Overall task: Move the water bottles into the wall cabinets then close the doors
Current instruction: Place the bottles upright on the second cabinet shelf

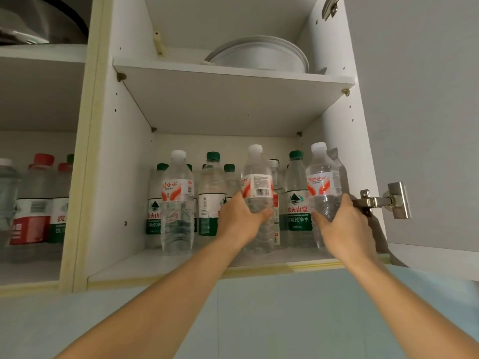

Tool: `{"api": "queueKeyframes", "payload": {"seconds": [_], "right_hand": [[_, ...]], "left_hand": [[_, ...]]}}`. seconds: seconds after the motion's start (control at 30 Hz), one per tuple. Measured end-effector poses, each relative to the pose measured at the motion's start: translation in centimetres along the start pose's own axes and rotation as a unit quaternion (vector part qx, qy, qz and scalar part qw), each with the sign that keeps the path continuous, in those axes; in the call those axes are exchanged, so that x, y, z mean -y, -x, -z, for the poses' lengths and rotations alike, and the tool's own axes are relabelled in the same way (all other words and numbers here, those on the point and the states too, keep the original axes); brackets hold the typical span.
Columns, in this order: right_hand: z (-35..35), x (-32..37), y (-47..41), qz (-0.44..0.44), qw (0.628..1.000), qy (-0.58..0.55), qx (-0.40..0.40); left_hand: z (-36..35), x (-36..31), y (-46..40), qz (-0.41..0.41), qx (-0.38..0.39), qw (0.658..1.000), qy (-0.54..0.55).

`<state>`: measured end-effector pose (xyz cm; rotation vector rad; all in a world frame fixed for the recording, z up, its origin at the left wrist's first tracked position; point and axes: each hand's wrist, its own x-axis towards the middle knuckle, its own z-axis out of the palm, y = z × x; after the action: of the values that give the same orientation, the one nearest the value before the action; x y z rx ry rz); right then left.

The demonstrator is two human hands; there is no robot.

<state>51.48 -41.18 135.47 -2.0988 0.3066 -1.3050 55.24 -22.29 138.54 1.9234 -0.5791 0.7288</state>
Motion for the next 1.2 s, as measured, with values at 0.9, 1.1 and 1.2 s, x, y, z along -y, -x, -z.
{"api": "queueKeyframes", "payload": {"seconds": [0.9, 1.1, 1.2], "right_hand": [[-6.4, 15.7, 6.0, 0.193, 0.926, -0.180, 0.270], [-10.2, 16.5, 4.2, 0.060, 0.951, -0.109, 0.281], [-10.4, 16.5, 2.6, 0.052, 0.942, -0.089, 0.320]], "left_hand": [[12.5, 6.6, -0.5, 0.046, -0.037, 0.998, -0.010], [13.2, 6.9, -0.7, 0.037, -0.014, 0.997, -0.060], [13.4, 7.4, -0.9, 0.044, -0.040, 0.992, -0.116]]}}
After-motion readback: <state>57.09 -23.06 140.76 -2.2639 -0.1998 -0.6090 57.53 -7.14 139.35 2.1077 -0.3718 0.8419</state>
